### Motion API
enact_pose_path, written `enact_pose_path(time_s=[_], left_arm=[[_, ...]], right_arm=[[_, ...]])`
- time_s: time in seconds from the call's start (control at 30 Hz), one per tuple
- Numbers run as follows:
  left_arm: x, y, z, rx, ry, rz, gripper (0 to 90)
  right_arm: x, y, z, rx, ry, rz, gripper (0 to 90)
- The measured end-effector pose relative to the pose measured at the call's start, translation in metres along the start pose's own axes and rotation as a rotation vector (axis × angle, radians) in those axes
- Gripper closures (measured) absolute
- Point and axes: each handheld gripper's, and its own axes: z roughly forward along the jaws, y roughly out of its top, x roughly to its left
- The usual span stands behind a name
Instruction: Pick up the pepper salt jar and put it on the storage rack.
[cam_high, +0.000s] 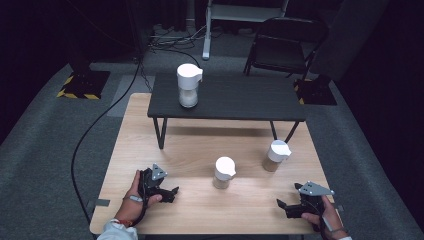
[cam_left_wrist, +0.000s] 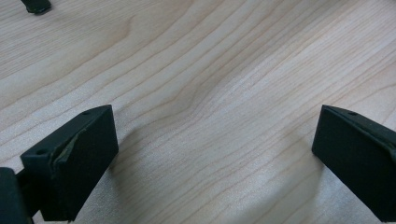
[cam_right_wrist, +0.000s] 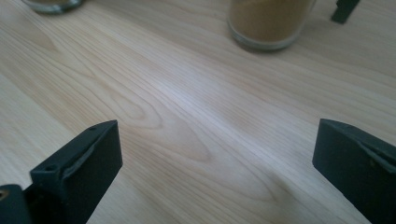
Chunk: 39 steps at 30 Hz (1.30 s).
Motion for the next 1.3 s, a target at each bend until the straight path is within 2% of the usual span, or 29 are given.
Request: enact_pose_path(time_s=[0.13,0.27,0.37,0.53,0.73,1.0,1.3], left_arm=[[0.000,0.000,0.000,0.000,0.000,0.000,0.1],[0.000,0.000,0.000,0.000,0.000,0.000,0.1],[0.000,0.000,0.000,-0.001,-0.001,0.000,0.1],[0.000,0.000,0.000,0.000,0.000,0.000,0.1],[0.000,0.000,0.000,-0.001,0.000,0.000,0.1],[0.000,0.000,0.000,0.000,-0.001,0.001,0.1],[0.000,0.000,0.000,0.000,-0.001,0.001,0.1]], right_arm=[[0.002,-0.001,-0.002,-0.033,0.025,-0.003,1.2],[0.001,-0.002,-0.003,-0.073,0.065,0.034,1.1],[0.006,-0.001,-0.003,-0.087,0.070,0.023,1.1],[0.011,0.002,-0.002,-0.085,0.083,-0.002,1.1],[0.015,0.004,-0.001,-0.096,0.083,-0.010,1.2],[0.021,0.005,0.001,-0.121,0.091,0.000,1.2],[0.031,0.015,0.008,-0.128,0.110,-0.044,1.2]])
